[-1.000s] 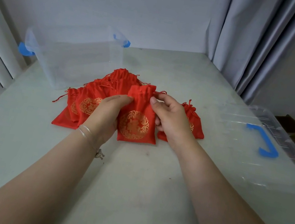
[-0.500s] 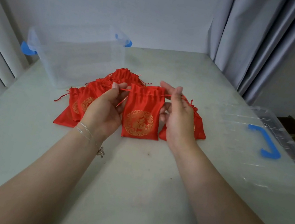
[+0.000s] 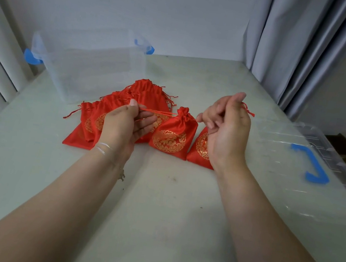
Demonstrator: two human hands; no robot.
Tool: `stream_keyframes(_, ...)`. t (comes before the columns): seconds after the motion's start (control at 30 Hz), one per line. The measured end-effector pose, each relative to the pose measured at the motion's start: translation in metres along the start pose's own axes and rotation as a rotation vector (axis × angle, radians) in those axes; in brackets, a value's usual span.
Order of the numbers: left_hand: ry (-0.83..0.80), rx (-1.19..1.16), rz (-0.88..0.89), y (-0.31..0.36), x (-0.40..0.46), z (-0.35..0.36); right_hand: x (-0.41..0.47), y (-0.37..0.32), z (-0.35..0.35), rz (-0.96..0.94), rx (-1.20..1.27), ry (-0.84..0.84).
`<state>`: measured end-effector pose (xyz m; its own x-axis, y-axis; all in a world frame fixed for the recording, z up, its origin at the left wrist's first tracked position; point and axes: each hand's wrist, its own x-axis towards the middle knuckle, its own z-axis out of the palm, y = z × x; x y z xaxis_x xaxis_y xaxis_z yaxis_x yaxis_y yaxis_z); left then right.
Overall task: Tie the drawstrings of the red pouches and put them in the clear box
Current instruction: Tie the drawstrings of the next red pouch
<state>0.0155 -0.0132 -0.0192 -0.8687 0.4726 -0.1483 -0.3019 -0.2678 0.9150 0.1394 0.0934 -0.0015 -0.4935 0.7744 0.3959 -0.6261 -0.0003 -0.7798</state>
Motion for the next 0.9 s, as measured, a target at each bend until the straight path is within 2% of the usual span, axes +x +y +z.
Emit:
stream_keyframes(0.17, -0.077, -0.028, 0.242, 0.015, -0.014, 0.001, -0.007, 0.006, 0.0, -0.373, -0.884, -0.298)
stream_keyframes(0.23, -0.109, 0.036, 0.359, 0.018, -0.024, 0.005, -0.005, 0.01, 0.002, -0.527, -1.076, -0.347)
stream_keyframes(0.33, -0.182, 0.109, 0.505, 0.019, -0.037, 0.01, -0.001, 0.014, 0.002, -0.596, -1.197, -0.339)
stream_keyframes(0.4, -0.233, 0.141, 0.579, 0.02, -0.042, 0.011, -0.002, 0.012, 0.002, -0.588, -1.198, -0.322)
stream_keyframes(0.47, -0.277, 0.146, 0.63, 0.022, -0.044, 0.011, -0.005, 0.006, 0.006, -0.543, -1.087, -0.292)
stream_keyframes(0.5, -0.288, 0.149, 0.65, 0.022, -0.045, 0.011, -0.006, 0.003, 0.007, -0.468, -0.981, -0.287)
stream_keyframes(0.6, -0.326, 0.241, 0.673, 0.023, -0.041, 0.01, -0.007, -0.006, 0.011, -0.073, -0.592, -0.315)
stream_keyframes(0.67, -0.426, 0.397, 0.542, 0.022, -0.034, 0.008, -0.005, -0.005, 0.01, 0.162, -0.415, -0.319)
stream_keyframes(0.73, -0.536, 0.555, 0.338, 0.016, -0.03, 0.007, -0.004, 0.001, 0.007, 0.341, -0.343, -0.304)
stream_keyframes(0.8, -0.57, 0.627, 0.243, 0.009, -0.028, 0.006, -0.004, 0.007, 0.005, 0.409, -0.373, -0.302)
stream_keyframes(0.9, -0.56, 0.67, 0.241, 0.002, -0.021, 0.002, -0.005, 0.008, 0.003, 0.378, -0.427, -0.278)
